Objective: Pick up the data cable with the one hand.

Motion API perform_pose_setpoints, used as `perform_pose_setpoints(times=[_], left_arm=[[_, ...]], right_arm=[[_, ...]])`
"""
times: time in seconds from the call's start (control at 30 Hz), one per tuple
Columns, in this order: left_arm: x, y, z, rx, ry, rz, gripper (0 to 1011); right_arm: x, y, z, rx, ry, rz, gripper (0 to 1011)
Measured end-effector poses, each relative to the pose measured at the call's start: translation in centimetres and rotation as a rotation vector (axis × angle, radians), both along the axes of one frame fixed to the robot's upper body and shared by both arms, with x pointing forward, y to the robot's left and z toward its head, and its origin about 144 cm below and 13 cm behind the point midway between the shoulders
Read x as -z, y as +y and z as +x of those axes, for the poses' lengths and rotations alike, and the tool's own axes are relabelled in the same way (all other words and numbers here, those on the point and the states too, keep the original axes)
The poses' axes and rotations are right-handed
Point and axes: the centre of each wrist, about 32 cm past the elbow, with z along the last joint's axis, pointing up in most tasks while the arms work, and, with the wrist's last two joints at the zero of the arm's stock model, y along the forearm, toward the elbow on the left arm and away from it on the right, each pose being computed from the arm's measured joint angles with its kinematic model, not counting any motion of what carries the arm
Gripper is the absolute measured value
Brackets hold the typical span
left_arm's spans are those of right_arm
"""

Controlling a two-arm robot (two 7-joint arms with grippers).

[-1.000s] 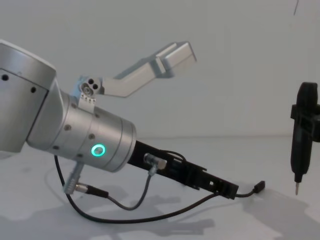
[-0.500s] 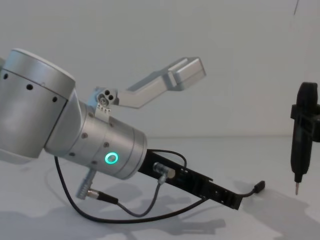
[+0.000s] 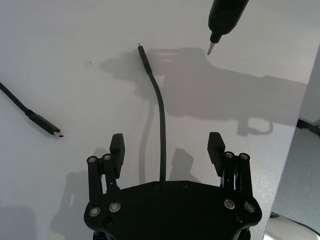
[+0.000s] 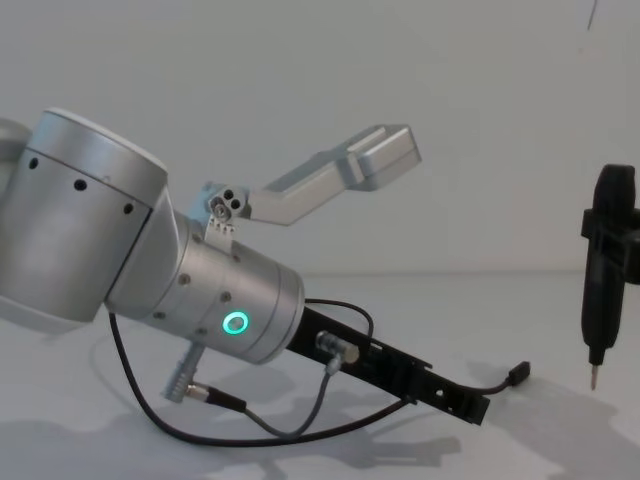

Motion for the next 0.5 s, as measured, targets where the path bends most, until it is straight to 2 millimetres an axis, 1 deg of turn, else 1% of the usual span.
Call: perform_pose_setpoints(times=[0.5], left_arm=[[0.13,-0.34,-0.04,0.006,0.017,0.007,1002]], right_arm=[[0.0,0.0,0.0,0.0,0.0,0.0,279]])
